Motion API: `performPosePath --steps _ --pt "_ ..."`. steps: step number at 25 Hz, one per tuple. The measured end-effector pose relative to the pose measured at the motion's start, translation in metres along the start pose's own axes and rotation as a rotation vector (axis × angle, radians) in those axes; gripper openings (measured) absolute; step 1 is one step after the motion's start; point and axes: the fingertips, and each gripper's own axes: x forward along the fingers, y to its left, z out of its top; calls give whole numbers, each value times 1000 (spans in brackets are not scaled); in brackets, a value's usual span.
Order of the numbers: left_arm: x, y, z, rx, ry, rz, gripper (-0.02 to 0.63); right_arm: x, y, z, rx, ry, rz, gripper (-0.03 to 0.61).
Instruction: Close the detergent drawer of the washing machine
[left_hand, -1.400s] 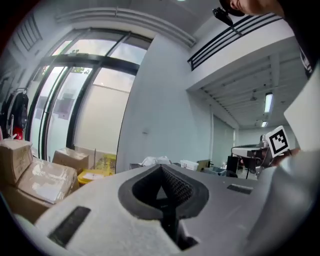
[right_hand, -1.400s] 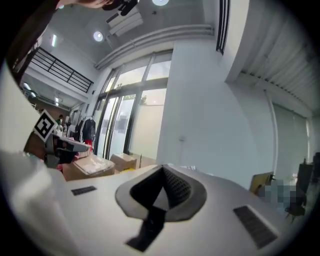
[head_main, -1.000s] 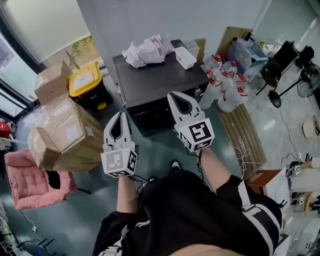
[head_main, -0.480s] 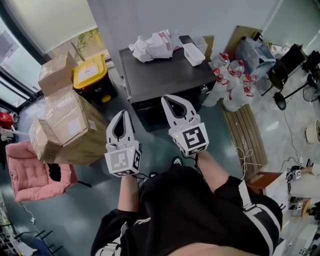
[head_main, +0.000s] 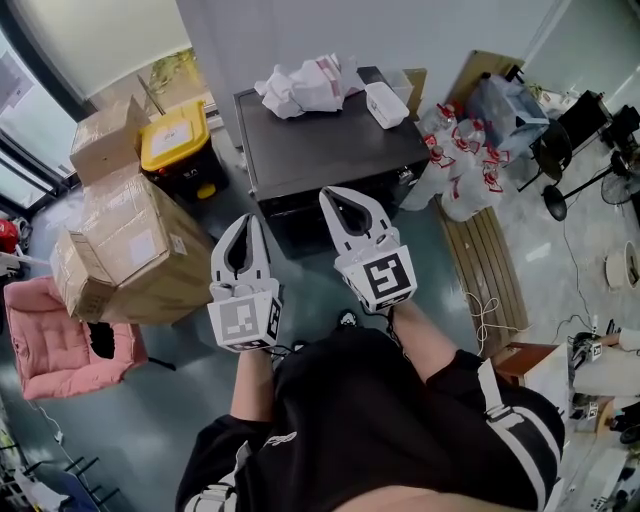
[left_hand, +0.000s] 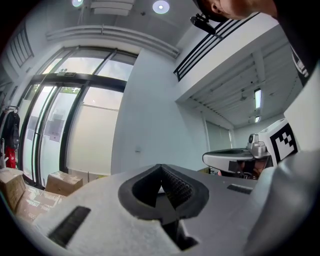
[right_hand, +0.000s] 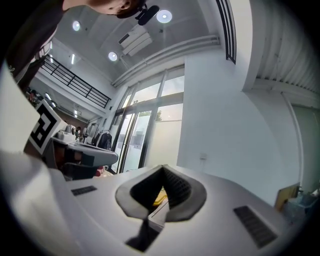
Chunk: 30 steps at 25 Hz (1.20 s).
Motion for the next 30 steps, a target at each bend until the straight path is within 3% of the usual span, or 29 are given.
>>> performPosePath --steps 24,30 --pt "1 -7 -7 -23 1 -11 6 -5 0 -9 7 28 -1 6" --pt "4 -6 -8 -22 3 -11 6 -1 -2 -7 -39 25 -3 5"
